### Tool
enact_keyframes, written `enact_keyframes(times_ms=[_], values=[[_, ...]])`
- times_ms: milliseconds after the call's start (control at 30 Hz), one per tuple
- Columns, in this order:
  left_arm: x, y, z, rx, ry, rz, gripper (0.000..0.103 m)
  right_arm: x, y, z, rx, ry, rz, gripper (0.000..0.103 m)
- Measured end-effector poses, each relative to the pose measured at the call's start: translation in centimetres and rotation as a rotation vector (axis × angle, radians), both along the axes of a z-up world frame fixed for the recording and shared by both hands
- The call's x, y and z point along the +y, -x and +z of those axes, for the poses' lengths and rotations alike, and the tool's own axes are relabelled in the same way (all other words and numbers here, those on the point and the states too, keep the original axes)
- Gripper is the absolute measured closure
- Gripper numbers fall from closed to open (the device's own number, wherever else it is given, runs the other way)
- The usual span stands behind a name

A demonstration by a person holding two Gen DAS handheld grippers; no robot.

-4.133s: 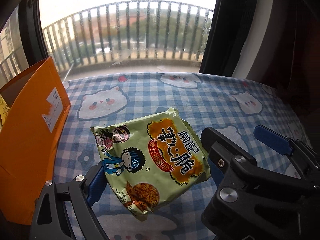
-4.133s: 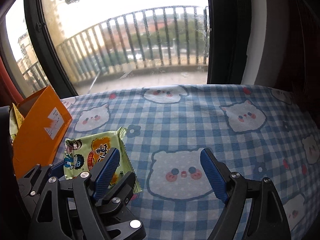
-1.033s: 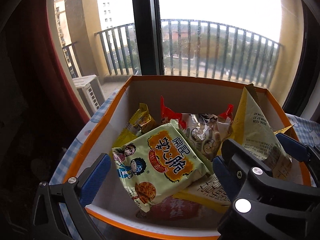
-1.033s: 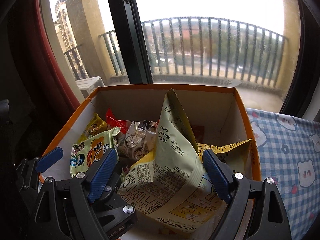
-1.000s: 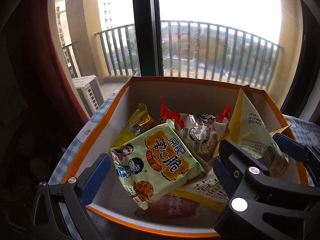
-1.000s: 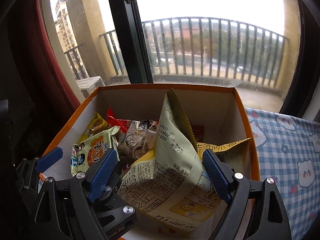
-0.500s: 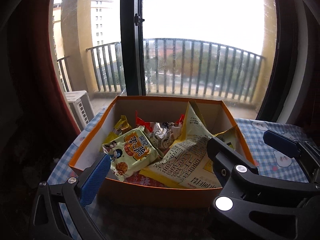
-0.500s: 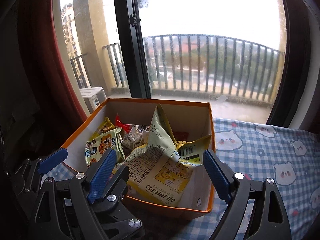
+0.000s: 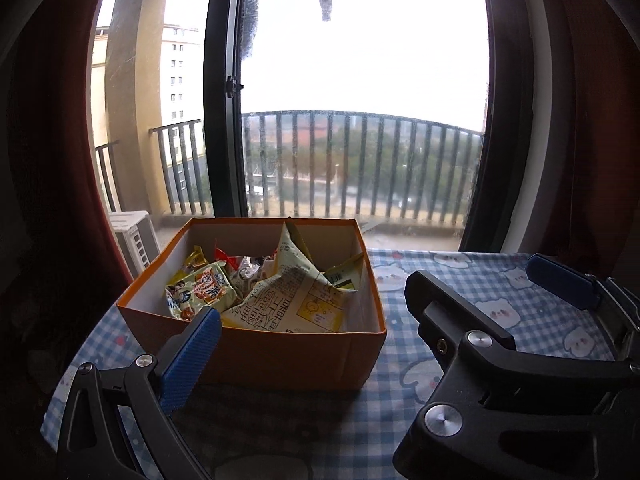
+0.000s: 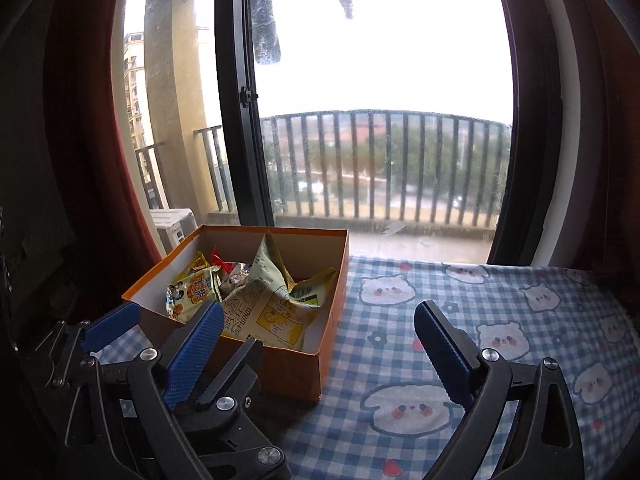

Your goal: Organize snacks

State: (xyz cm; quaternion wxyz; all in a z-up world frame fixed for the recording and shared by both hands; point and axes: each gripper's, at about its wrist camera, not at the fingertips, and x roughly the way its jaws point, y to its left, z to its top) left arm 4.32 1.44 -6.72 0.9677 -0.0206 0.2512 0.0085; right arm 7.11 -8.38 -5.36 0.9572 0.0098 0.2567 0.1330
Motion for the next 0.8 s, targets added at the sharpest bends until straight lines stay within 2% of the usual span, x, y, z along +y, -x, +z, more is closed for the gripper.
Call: enact_keyframes(times_ms=[133, 433, 567, 800], values=[[-1.7, 2.1, 0.4, -0.037, 0.027, -0.005, 0.000, -1.9, 2.2, 0.4, -0.033, 0.002, -0.007, 0.004], [-5.2, 6.0, 0.9, -0.114, -0.025, -0.031, 0.001, -5.7, 7.0, 0.9, -0.132, 0.034, -0.087, 0.001], [-5.8, 6.8, 0.5, -0.109, -0.020, -0.049, 0.001, -7.8, 8.4, 0.5, -0.126, 0.000, -0.133, 0.000], [-5.4, 8.2, -0.2, -0.124, -0.020, -0.006, 0.000, -9.9, 9.7, -0.8, -0.118, -0.013, -0.187, 0.000]])
